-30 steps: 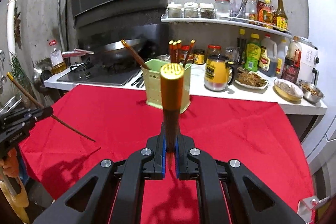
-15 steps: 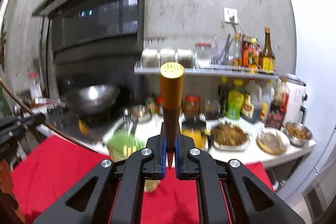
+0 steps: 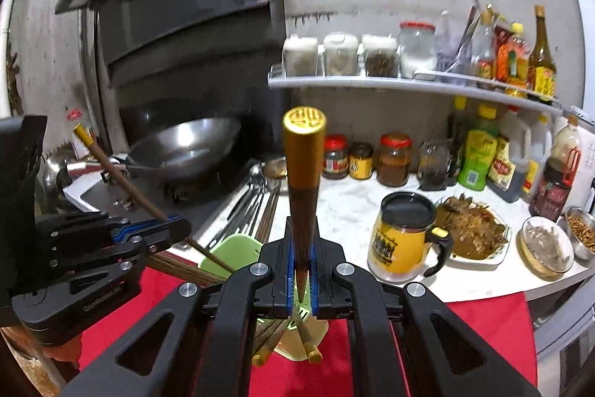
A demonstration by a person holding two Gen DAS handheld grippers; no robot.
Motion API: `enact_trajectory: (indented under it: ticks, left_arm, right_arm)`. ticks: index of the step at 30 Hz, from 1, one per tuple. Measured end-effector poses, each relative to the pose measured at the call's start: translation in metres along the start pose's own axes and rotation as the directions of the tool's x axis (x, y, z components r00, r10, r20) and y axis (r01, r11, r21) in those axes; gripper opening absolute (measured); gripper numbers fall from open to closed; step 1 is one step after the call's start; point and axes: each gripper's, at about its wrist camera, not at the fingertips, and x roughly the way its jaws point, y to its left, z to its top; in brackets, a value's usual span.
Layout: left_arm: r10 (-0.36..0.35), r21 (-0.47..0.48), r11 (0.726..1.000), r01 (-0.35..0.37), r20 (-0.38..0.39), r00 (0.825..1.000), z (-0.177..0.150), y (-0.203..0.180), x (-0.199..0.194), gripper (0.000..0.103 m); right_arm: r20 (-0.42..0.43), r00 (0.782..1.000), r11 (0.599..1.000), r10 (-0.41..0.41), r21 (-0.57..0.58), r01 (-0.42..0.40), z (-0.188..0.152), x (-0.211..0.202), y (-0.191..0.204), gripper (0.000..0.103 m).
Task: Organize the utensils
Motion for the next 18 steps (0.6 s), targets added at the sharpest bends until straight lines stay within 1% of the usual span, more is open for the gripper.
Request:
enact_trajectory:
  ticks: [3, 4, 5, 6, 7, 8, 11, 13, 15, 17, 18]
  left_arm:
    - [-0.001, 0.0, 1.0, 0.001, -0.018, 1.0, 0.002, 0.005, 0.016, 0.007]
    - [0.008, -0.005, 1.0, -0.008, -0.01, 1.0, 0.003, 0.007, 0.018, 0.007]
    - [0.014, -0.008, 1.0, -0.014, -0.001, 1.0, 0.004, 0.008, 0.017, 0.01]
    - [0.013, -0.012, 1.0, -0.013, 0.012, 1.0, 0.005, 0.01, 0.014, 0.019]
    - [0.014, -0.015, 1.0, -0.014, 0.025, 1.0, 0.006, 0.011, 0.009, 0.025]
    - [0.018, -0.019, 1.0, -0.017, 0.04, 0.999, 0.006, 0.011, 0.003, 0.034]
    - [0.034, -0.024, 0.999, -0.032, 0.082, 0.996, 0.009, 0.012, -0.018, 0.036]
    - [0.062, -0.035, 0.998, -0.058, 0.107, 0.992, 0.008, 0.014, -0.037, 0.041]
    - [0.09, -0.054, 0.995, -0.083, 0.13, 0.987, 0.002, 0.015, -0.057, 0.046]
    - [0.117, -0.071, 0.992, -0.109, 0.135, 0.984, -0.007, 0.014, -0.074, 0.052]
    - [0.146, -0.078, 0.988, -0.136, 0.132, 0.98, -0.017, 0.013, -0.086, 0.056]
  right_arm:
    - [-0.043, 0.999, 1.0, 0.021, -0.008, -0.022, -0.002, 0.015, 0.002, 0.009]
    - [-0.044, 0.999, 1.0, 0.022, -0.005, -0.022, -0.002, 0.017, 0.002, 0.019]
    - [-0.036, 0.999, 1.0, 0.022, 0.0, -0.022, -0.002, 0.016, 0.002, 0.029]
    - [-0.027, 0.999, 1.0, 0.018, 0.001, -0.018, -0.001, 0.013, 0.002, 0.047]
    - [-0.006, 1.0, 1.0, 0.007, -0.003, -0.007, 0.0, 0.007, 0.002, 0.051]
    - [0.005, 1.0, 1.0, 0.001, -0.007, -0.001, 0.002, 0.002, 0.003, 0.051]
    - [0.046, 0.999, 1.0, -0.014, -0.001, 0.014, 0.007, -0.021, 0.002, 0.054]
    - [0.078, 0.996, 1.0, -0.031, 0.002, 0.031, 0.006, -0.043, 0.001, 0.06]
    - [0.098, 0.994, 0.999, -0.047, 0.005, 0.047, 0.002, -0.063, 0.001, 0.062]
    - [0.109, 0.993, 0.999, -0.052, 0.012, 0.051, -0.006, -0.084, 0.002, 0.069]
    - [0.112, 0.992, 0.998, -0.056, 0.016, 0.055, -0.011, -0.093, 0.002, 0.076]
